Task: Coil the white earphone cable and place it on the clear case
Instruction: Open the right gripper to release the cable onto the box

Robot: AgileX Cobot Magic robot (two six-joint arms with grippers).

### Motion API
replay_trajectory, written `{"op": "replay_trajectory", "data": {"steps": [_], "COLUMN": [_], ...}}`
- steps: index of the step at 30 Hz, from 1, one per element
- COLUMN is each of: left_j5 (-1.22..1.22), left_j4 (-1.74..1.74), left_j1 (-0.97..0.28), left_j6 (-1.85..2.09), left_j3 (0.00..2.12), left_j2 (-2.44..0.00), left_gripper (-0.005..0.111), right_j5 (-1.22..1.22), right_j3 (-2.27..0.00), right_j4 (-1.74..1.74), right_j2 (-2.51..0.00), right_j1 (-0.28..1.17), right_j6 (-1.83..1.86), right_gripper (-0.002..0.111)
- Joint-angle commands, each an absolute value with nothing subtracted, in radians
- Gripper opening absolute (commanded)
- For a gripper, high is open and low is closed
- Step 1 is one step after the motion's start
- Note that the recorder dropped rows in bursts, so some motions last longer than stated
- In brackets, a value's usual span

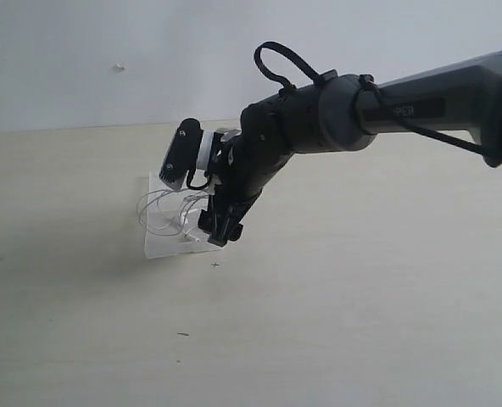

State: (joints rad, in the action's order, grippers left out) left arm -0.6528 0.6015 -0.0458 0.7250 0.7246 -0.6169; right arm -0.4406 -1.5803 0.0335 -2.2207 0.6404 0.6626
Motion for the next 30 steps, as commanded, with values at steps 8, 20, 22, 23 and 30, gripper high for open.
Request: {"op": "replay_trajectory", "data": {"steps": [8, 20, 22, 23, 30], "left_j5": [-0.644, -0.641, -0.641, -0.641, -0.641], "left_j4": [0.610, 0.609, 0.609, 0.609, 0.609], "left_j1": [-0.042, -0.042, -0.042, -0.042, -0.042], "left_j6": [0.725, 0.725, 0.725, 0.725, 0.725], "left_j3": [0.719, 0.710, 0.710, 0.710, 0.710], "left_j2": [-0.612, -0.612, -0.612, -0.612, -0.612], "left_gripper": [0.058, 0.058, 0.058, 0.058, 0.058], "right_j5": [-0.506, -0.660, -0.680, -0.692, -0.703], "right_j3": [-1.584, -1.584, -1.584, -1.584, -1.584], "right_j4": [0.052, 0.052, 0.052, 0.052, 0.050], "right_j2": [-2.164, -2.126, -2.121, -2.118, -2.061], "right_j1": [0.634, 0.634, 0.634, 0.634, 0.634], "right_j6": [0.623, 0.531, 0.530, 0.528, 0.486], "right_gripper": [0.087, 0.086, 0.086, 0.086, 0.086]}}
